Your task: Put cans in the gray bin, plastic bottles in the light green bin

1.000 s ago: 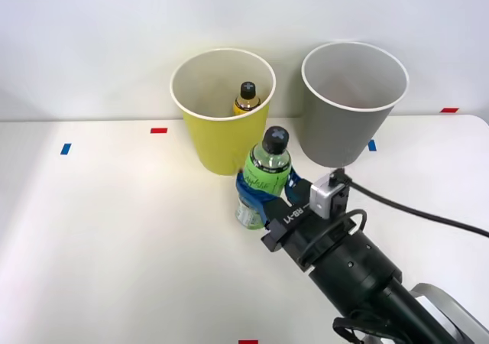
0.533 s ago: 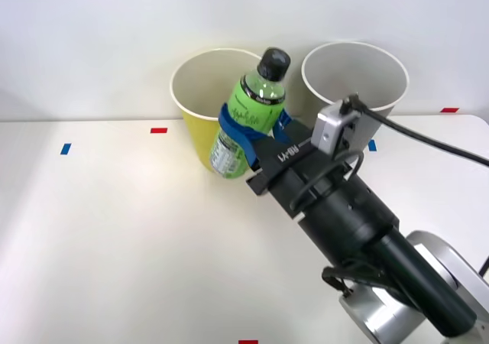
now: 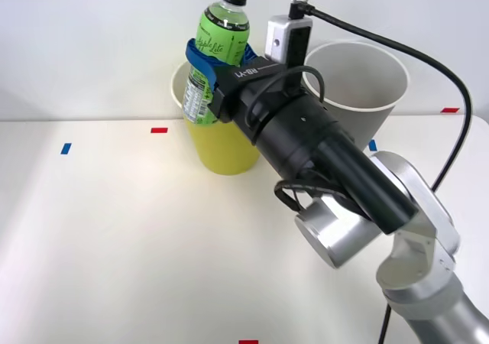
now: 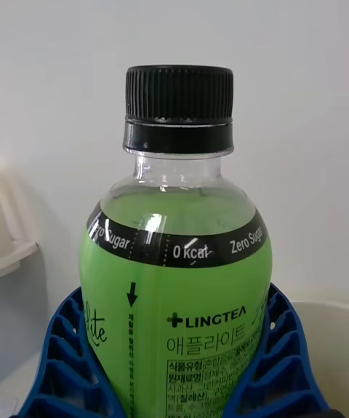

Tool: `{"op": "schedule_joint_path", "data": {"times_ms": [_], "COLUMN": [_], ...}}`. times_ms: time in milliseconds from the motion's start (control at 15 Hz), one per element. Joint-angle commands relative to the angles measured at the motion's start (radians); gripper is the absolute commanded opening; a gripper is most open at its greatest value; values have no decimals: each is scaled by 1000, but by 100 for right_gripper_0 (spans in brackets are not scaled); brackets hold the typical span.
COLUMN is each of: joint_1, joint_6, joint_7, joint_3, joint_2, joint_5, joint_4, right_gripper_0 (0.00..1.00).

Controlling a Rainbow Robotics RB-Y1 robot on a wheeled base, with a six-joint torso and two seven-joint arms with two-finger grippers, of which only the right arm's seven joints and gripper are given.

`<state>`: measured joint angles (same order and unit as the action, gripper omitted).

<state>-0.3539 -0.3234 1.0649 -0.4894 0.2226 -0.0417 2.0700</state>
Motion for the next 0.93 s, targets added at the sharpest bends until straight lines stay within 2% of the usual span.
{"op": "schedule_joint_path", "data": {"times_ms": [67,200,400,933], "joint_1": [-175,-267,-352,-418], "joint_6": [198,227,227,227], "joint_7": [-16,-20,-22,-23], "joint_3": [37,66,92,115], "joint_2": [-112,-157,-169,-174], "joint_5": [48,62,65,115], "joint_4": [-323,-459,-561,-691], "right_gripper_0": [9,9,10,9]}}
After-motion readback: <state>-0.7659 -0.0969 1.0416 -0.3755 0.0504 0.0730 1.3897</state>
